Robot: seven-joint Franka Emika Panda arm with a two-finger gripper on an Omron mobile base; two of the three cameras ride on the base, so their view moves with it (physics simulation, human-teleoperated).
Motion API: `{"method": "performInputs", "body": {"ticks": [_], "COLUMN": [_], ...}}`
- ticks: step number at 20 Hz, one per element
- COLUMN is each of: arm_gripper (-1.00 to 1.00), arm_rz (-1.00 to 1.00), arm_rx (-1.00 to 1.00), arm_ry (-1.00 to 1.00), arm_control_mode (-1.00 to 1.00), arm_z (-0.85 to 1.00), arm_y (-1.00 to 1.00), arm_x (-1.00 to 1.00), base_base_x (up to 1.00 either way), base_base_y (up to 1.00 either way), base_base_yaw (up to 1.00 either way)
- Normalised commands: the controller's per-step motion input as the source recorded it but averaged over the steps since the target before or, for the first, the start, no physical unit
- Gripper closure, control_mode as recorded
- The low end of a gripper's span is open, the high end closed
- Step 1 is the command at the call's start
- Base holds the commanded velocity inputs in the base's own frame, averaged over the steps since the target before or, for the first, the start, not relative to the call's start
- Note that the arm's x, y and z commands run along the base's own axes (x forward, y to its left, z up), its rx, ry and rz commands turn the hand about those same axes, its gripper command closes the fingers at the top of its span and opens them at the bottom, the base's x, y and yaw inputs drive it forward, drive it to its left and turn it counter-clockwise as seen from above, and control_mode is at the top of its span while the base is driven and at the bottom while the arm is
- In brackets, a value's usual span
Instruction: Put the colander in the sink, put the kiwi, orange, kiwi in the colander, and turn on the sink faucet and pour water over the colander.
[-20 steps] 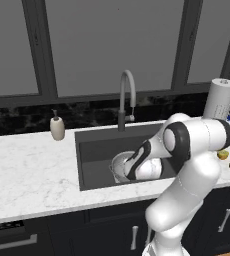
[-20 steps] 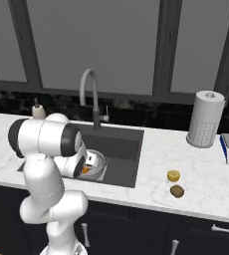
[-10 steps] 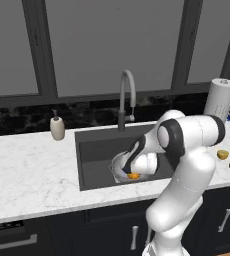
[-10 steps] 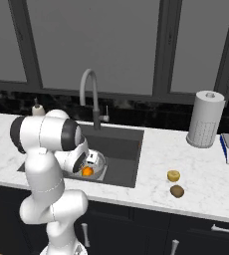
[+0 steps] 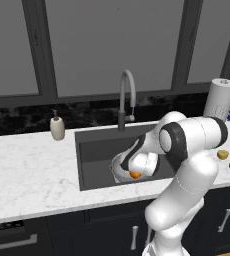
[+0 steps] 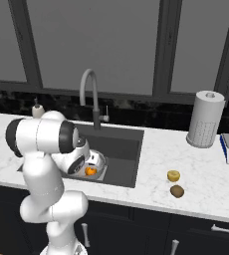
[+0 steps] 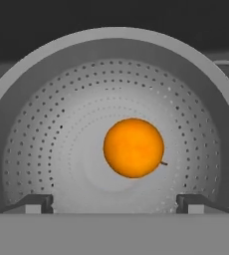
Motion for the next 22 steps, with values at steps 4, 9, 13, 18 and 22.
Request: {"method": "performInputs", "body": {"ticks": [4,9,13,18,22], "arm_gripper": [-1.0,-1.0,-1.0,-1.0,-1.0], "arm_rz": [0.0,0.0,0.0,0.0,0.01], "arm_rx": [0.0,-0.01,0.0,-0.02,-0.08], "arm_ry": [0.0,0.02,0.17,0.22,0.04], "arm_control_mode": [-1.0,-1.0,-1.0,-1.0,-1.0], "arm_z": [0.56,0.7,0.81,0.49,0.33], "arm_y": [-0.24,-0.3,-0.23,-0.31,-0.45], "arm_x": [-0.31,-0.12,0.03,-0.24,-0.52], "base_base_x": [0.0,0.0,0.0,0.0,0.0], "base_base_y": [0.0,0.0,0.0,0.0,0.0], "base_base_yaw": [0.0,0.0,0.0,0.0,0.0]}}
